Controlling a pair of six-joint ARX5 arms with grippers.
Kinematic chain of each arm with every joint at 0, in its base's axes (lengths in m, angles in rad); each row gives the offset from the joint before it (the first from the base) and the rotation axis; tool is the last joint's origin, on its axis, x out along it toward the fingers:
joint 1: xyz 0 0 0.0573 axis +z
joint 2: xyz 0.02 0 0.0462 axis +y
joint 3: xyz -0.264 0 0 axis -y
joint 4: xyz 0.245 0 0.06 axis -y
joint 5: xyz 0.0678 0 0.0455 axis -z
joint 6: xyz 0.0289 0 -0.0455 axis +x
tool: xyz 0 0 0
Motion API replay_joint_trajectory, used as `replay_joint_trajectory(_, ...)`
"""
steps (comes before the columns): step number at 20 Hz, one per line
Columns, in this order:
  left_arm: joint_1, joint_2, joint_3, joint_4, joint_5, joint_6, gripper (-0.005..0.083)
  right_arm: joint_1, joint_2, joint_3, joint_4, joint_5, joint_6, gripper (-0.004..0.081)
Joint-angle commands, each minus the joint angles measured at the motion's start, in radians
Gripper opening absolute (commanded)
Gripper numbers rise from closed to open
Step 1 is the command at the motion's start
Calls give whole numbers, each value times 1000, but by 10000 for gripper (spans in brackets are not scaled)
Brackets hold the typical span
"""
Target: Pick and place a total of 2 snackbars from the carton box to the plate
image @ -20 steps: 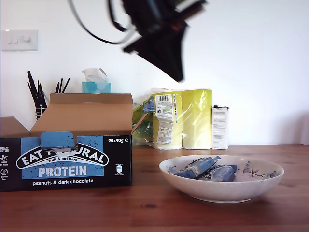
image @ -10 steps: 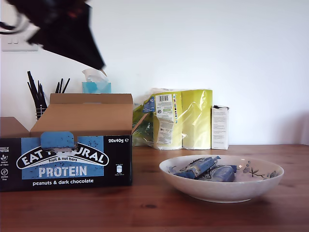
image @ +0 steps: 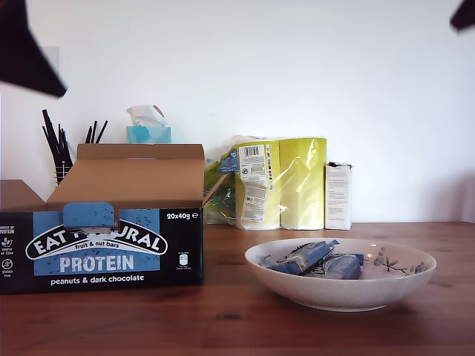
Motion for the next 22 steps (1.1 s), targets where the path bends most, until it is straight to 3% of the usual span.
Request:
replay_joint_trajectory(1, -3, -42, -34, -14, 14, -22, -24, -3, -31, -39, 5, -33, 21, -13)
replay_joint_trajectory(6, -30, -113, -47, -150, 27, -24, -24, -2, -118, -53, -79, -48, 25, -13)
replay_joint_trajectory(22, -45, -142, -46, -171, 27, -21, -24, -2, -122, -53, -86, -47, 51, -13)
